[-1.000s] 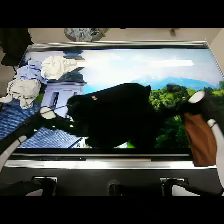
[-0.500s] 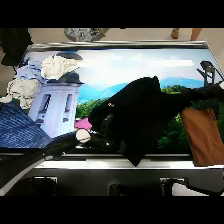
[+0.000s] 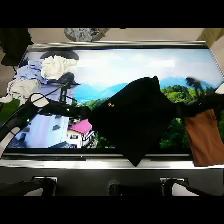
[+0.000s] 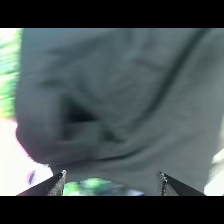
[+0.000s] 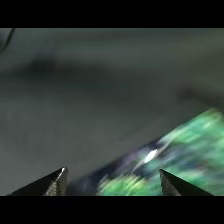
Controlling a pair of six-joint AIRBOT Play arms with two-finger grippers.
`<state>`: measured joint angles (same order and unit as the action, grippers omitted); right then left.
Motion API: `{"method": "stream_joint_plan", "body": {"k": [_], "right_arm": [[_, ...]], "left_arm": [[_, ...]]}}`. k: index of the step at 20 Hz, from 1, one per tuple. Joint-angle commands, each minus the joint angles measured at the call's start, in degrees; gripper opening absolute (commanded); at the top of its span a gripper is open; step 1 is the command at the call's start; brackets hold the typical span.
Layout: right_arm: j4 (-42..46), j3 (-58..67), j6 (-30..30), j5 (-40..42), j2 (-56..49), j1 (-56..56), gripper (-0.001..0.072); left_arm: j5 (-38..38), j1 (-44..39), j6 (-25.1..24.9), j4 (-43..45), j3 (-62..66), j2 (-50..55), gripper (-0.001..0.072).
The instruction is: Fold the shirts.
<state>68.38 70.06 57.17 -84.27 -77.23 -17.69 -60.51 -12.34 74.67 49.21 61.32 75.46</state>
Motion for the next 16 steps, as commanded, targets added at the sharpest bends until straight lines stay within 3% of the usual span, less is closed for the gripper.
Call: {"method": "stream_joint_plan", "body": {"k": [1, 8, 10, 11, 13, 14, 16], "right_arm": [[-0.3, -13.4, -1.9, -4.3, 3.6, 4.2, 0.0693], [-2.3, -29.9, -2.4, -0.9, 5.3, 12.7, 0.0704], [-5.4, -33.5, -1.9, 2.0, 5.3, 16.1, 0.0705], [-8.5, -35.0, -1.9, 3.5, 5.3, 17.6, 0.0705], [-12.0, -36.9, -1.9, 6.9, 5.3, 20.1, 0.0705], [-12.8, -37.5, -1.2, 8.5, 5.3, 21.0, 0.0705], [-14.2, -37.9, 1.1, 11.5, 5.2, 22.4, 0.0704]], "left_arm": [[-1.9, 2.8, 0.0, 3.8, 1.1, 5.7, 0.0685], [6.2, -1.7, -1.2, 3.7, 1.1, 13.3, 0.0645], [9.2, -1.8, -1.0, 3.1, 1.2, 13.3, 0.0366], [10.1, -1.8, 0.0, 2.8, 1.2, 13.3, 0.0306], [10.4, -1.8, 0.7, 2.9, 1.3, 13.3, 0.0067], [10.4, -1.7, 0.7, 2.9, 1.3, 13.3, 0.0033], [9.9, -1.7, 0.7, 2.9, 1.4, 13.2, 0.0033]]}}
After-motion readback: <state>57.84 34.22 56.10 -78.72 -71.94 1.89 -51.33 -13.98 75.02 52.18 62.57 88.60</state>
